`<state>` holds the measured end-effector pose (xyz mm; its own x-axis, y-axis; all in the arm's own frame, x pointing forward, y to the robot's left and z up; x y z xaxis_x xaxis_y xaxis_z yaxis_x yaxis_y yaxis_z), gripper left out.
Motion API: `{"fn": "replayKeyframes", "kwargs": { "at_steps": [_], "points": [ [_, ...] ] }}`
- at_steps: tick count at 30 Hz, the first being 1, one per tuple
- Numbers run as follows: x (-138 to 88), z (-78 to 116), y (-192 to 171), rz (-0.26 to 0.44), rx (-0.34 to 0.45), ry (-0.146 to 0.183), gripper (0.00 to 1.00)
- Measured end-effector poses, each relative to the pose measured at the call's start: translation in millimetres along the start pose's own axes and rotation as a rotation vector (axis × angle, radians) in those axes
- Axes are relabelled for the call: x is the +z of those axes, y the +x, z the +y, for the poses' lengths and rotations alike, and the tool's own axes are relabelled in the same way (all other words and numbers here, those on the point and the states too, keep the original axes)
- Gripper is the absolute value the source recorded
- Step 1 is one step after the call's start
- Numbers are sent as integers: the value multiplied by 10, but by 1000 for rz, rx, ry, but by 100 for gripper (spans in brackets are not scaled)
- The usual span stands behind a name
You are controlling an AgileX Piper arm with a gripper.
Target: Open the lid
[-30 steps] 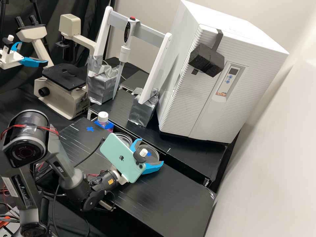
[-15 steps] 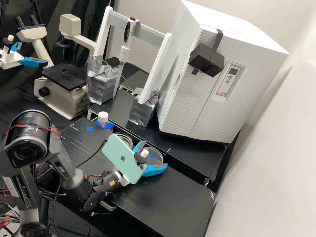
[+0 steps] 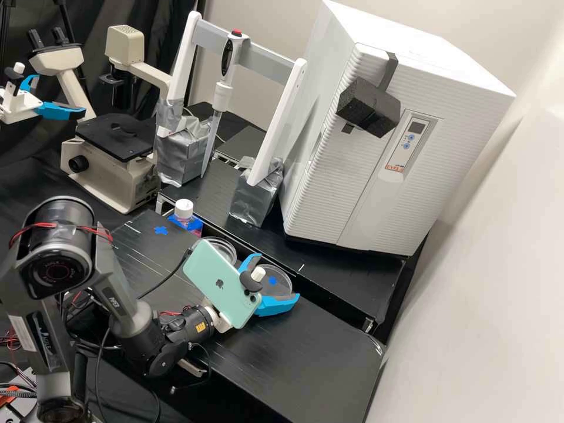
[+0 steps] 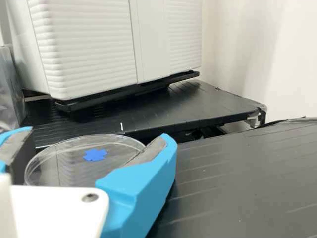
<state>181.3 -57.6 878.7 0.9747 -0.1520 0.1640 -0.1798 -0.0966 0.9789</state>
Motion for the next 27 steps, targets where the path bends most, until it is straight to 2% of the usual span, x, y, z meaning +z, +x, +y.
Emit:
{"fn": "replayKeyframes", "kwargs": {
  "at_steps": [13,18,20,27],
  "points": [
    [-1,-17,12,11,-4,7,100],
    [-58,12,-8,27,9,-9,100],
    [-119,44,-29,49,27,-13,100],
    [-515,59,-132,222,44,0,100]
  ]
}}
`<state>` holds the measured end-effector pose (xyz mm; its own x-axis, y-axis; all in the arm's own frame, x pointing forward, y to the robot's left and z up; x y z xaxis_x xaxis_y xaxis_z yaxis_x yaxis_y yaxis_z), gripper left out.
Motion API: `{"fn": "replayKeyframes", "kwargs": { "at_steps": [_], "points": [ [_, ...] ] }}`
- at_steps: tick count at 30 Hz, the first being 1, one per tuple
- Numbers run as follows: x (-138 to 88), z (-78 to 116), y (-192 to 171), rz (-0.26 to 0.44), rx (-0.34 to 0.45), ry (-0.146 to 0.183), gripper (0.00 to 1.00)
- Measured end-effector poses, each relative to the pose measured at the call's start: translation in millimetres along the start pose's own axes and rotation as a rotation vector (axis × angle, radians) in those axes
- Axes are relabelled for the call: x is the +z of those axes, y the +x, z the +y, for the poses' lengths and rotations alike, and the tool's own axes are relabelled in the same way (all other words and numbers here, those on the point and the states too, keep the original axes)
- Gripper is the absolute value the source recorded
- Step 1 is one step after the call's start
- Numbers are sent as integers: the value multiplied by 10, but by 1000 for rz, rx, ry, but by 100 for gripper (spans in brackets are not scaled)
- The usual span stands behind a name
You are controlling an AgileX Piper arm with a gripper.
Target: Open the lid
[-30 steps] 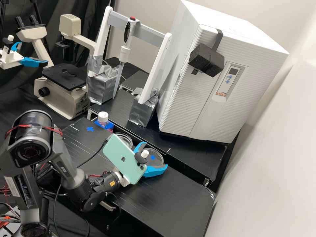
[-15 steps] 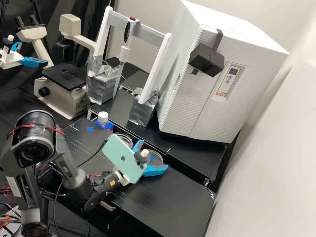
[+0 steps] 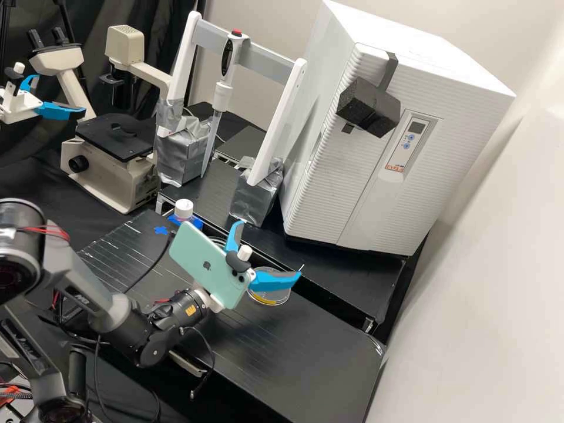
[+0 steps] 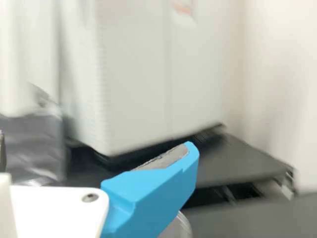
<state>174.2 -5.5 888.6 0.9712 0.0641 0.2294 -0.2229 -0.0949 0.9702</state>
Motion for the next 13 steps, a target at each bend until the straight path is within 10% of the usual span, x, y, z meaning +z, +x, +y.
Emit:
{"fn": "replayKeyframes", "kwargs": {
  "at_steps": [13],
  "points": [
    [-588,-369,-82,284,-121,117,100]
  ]
}}
